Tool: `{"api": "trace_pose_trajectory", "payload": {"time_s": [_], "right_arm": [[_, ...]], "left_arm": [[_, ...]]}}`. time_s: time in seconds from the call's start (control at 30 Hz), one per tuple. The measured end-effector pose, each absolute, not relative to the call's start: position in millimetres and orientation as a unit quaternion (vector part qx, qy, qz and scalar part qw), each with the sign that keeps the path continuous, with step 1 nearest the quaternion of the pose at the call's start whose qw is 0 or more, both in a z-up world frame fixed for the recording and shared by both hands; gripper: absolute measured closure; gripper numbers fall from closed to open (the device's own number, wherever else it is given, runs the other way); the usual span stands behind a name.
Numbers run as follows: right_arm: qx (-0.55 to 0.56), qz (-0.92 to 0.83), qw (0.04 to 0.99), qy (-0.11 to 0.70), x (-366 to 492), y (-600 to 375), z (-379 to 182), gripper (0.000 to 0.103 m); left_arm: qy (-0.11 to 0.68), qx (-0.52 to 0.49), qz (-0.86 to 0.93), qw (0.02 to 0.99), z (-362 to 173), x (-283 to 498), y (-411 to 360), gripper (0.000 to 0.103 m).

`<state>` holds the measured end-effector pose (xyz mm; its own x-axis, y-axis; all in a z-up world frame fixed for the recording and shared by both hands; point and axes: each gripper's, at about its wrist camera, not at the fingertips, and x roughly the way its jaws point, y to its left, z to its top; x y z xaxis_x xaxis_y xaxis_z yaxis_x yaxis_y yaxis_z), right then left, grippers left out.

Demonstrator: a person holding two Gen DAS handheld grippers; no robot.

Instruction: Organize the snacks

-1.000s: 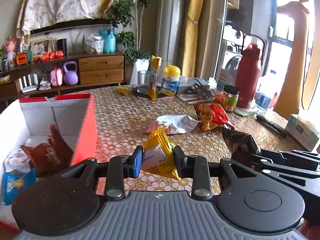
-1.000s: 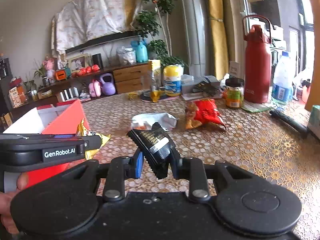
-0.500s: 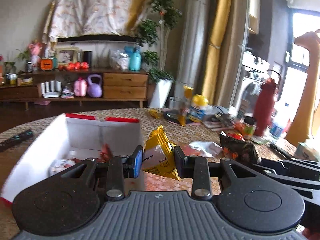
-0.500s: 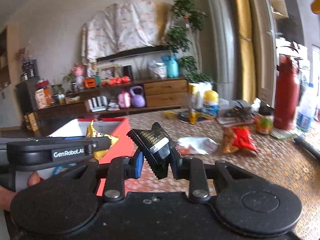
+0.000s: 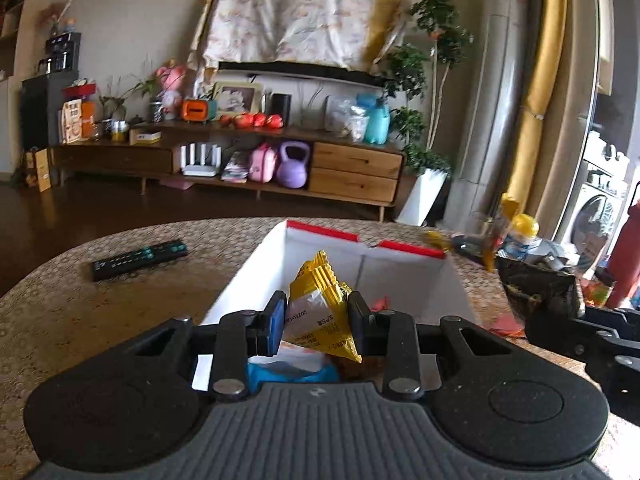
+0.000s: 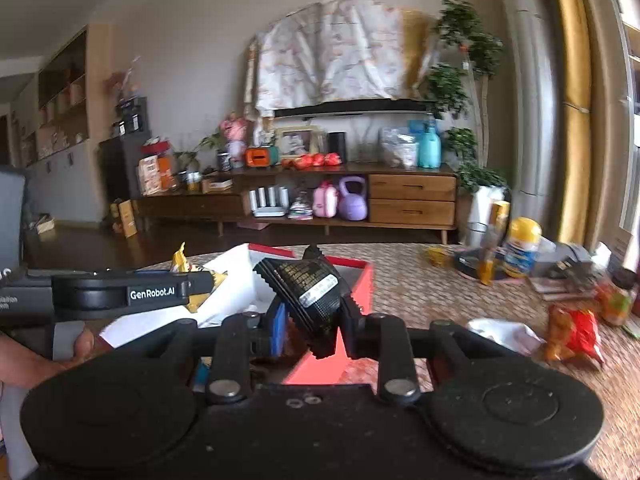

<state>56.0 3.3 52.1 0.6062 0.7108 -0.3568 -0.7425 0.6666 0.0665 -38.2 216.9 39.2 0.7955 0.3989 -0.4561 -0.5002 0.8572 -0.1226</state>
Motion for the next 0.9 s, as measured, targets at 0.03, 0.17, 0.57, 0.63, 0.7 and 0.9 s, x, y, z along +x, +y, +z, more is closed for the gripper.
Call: {"api": "trace_pose_trajectory", "payload": {"time_s": [0.03, 0.17, 0.57, 0.63, 0.7, 0.9], "right_arm": [[-0.048, 0.411, 0.892, 0.181, 57, 11, 52, 0.077], [-0.063, 0.43, 0.879, 0.199, 57, 36, 49, 0.077], [-0.158, 0.429, 0.848, 0.268, 60, 95, 12, 0.077], [-0.166, 0.428, 0.846, 0.27, 59, 100, 9, 0.077], [-0.175, 0.427, 0.843, 0.277, 60, 106, 6, 0.077], [-0.2, 0.419, 0.836, 0.291, 64, 113, -6, 0.076]], "left_arm": [[0.215, -0.121, 0.241, 0.939, 37, -38, 219, 0.07], [0.232, -0.124, 0.244, 0.933, 27, -38, 228, 0.07], [0.29, -0.121, 0.24, 0.918, -6, -22, 240, 0.07], [0.297, -0.118, 0.239, 0.917, -10, -20, 241, 0.07], [0.304, -0.116, 0.238, 0.915, -13, -17, 242, 0.07], [0.314, -0.108, 0.24, 0.912, -18, -13, 242, 0.07]]}}
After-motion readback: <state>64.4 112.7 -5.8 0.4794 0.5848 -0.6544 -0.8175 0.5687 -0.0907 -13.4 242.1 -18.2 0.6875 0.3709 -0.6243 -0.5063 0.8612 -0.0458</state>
